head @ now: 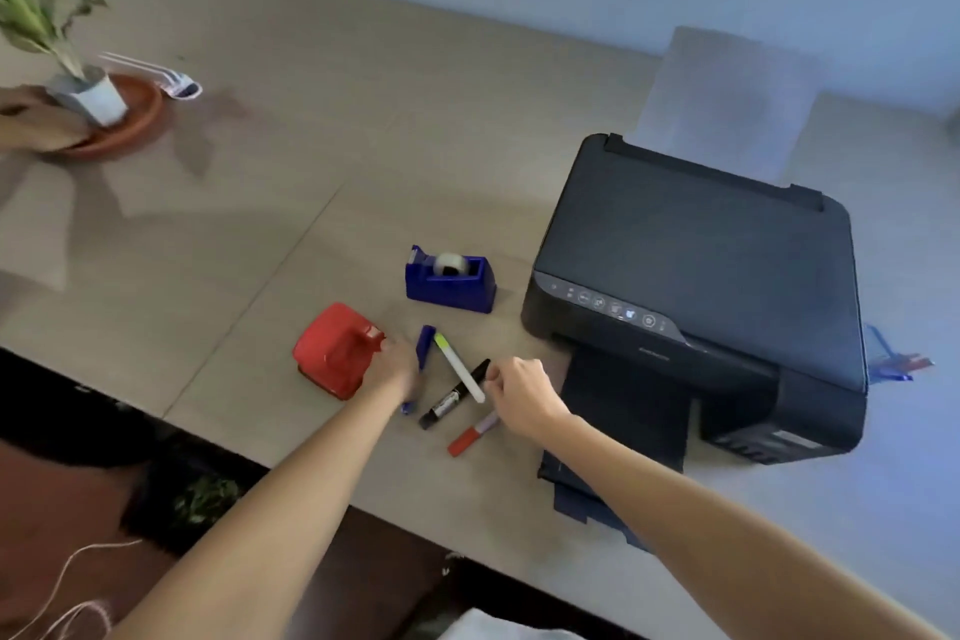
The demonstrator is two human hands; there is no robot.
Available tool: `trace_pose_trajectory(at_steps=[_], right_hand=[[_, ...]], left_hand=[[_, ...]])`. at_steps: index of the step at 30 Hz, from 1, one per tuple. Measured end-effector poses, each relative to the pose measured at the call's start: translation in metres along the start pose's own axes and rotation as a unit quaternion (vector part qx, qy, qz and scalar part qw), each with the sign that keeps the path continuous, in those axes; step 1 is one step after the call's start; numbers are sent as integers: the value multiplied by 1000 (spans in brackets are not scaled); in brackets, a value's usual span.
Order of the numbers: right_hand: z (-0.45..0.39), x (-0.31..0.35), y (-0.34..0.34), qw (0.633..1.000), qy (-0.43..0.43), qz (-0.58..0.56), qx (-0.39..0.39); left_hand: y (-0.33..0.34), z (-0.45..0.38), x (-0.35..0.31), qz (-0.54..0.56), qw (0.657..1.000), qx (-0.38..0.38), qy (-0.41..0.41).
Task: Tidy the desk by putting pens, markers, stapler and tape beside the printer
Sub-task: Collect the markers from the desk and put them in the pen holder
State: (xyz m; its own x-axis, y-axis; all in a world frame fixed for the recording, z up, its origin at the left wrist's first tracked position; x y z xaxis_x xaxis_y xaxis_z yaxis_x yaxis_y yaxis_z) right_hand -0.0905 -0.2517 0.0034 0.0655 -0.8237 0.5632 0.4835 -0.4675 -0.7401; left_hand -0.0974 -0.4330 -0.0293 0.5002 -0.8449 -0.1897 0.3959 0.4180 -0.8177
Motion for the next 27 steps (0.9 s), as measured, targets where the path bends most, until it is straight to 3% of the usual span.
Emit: trace_pose_trajectory(at_steps=[5,10,12,15,19,22,27], right_hand=[[-40,25,22,997,20,75,-13],[-71,29,42,981,67,181,-14],[-79,28,46,974,59,217,1],[-90,28,46,972,46,230,15],[-86,21,27,993,88,70,-28],[-58,10,10,985,144,-22,-90],[-17,-14,26,957,288,-17,-9]], left_hand=[[13,-12,17,33,999,-14,19],[19,0,35,226,973,-25,-42],[21,10,40,254,966,-45,-25],[27,17,46,238,969,-59,40],[35,15,33,219,972,-36,78],[41,6,10,136,983,-20,121],[53,-10,-9,3,984,-25,176]])
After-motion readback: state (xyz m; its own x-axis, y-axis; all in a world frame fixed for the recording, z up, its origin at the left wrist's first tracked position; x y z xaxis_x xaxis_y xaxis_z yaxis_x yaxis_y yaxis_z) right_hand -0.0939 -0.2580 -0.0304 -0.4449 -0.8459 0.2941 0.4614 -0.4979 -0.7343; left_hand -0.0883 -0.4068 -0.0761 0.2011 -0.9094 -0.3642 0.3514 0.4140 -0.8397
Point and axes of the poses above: each hand's wrist, its own z-axis away from the middle knuckle, its own y-axis out of the palm, x = y × z, the point moved 2 cm from there along -z, towards the middle knuckle, and after that the axes turned 1 degree about -x, right-handed, at the moved point
